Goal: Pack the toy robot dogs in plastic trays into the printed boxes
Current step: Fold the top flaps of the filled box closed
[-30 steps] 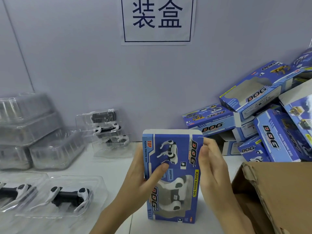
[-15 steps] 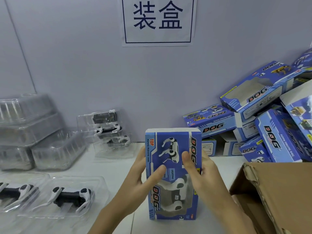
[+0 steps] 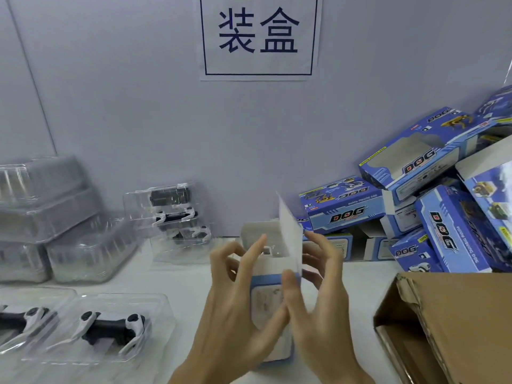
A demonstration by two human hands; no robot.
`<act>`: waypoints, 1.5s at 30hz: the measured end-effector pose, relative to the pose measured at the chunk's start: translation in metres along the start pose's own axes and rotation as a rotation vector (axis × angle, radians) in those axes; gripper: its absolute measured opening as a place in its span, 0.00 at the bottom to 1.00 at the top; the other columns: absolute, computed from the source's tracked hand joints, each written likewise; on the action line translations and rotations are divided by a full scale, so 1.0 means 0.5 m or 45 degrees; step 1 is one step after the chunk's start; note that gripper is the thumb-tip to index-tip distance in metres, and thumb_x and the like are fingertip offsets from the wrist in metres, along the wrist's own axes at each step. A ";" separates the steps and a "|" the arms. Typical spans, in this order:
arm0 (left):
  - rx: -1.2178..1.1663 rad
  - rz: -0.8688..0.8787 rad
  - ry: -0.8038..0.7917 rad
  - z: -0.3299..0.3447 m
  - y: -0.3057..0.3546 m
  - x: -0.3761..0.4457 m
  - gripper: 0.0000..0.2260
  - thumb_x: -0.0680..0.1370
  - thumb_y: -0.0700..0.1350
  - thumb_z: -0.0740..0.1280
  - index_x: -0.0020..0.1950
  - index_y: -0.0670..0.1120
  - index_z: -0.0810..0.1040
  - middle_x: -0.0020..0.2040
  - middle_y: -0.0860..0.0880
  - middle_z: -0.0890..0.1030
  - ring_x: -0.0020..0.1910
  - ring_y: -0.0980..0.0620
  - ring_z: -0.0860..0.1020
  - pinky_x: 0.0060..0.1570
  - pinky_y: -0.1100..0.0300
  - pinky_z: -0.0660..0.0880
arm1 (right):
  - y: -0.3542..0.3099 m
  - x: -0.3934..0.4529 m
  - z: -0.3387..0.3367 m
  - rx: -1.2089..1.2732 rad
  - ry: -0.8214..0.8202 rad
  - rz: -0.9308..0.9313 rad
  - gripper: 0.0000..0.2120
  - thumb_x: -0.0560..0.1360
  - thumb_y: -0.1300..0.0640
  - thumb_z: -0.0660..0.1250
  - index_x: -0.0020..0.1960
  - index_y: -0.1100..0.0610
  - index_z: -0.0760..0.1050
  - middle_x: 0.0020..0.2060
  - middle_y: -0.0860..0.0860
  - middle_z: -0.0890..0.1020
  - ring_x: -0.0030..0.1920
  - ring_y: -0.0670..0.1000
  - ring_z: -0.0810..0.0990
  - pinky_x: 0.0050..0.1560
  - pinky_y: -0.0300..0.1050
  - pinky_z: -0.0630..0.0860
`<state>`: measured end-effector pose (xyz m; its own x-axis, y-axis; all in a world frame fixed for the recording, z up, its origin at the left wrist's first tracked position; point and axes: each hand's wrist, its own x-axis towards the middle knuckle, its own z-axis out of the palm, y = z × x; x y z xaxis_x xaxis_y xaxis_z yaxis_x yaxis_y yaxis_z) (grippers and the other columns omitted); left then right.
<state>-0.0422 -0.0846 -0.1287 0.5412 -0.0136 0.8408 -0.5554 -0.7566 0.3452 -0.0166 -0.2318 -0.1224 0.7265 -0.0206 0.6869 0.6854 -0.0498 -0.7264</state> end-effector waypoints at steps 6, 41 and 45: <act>-0.235 -0.061 0.308 0.005 -0.034 0.002 0.19 0.79 0.45 0.69 0.67 0.50 0.69 0.64 0.50 0.69 0.53 0.46 0.77 0.50 0.57 0.76 | 0.019 0.008 -0.002 -0.024 -0.118 0.066 0.43 0.69 0.33 0.76 0.76 0.33 0.57 0.70 0.33 0.71 0.71 0.42 0.73 0.62 0.39 0.80; -0.941 -0.449 -0.010 -0.005 -0.030 0.016 0.22 0.78 0.61 0.73 0.66 0.55 0.70 0.67 0.49 0.78 0.71 0.40 0.75 0.56 0.31 0.79 | 0.022 0.016 -0.027 0.464 0.087 0.137 0.20 0.78 0.32 0.65 0.59 0.46 0.68 0.64 0.51 0.81 0.64 0.53 0.81 0.49 0.44 0.84; -0.836 -0.425 -0.090 -0.019 -0.037 0.015 0.22 0.77 0.58 0.73 0.68 0.61 0.70 0.68 0.51 0.77 0.73 0.43 0.73 0.57 0.33 0.80 | 0.023 0.018 -0.026 0.444 0.088 0.168 0.14 0.80 0.37 0.64 0.61 0.41 0.70 0.63 0.52 0.81 0.64 0.58 0.81 0.46 0.50 0.86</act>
<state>-0.0339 -0.0645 -0.1246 0.7744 0.0901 0.6263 -0.6056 -0.1811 0.7749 -0.0029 -0.2455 -0.1245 0.8126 -0.0723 0.5783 0.5706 0.3007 -0.7642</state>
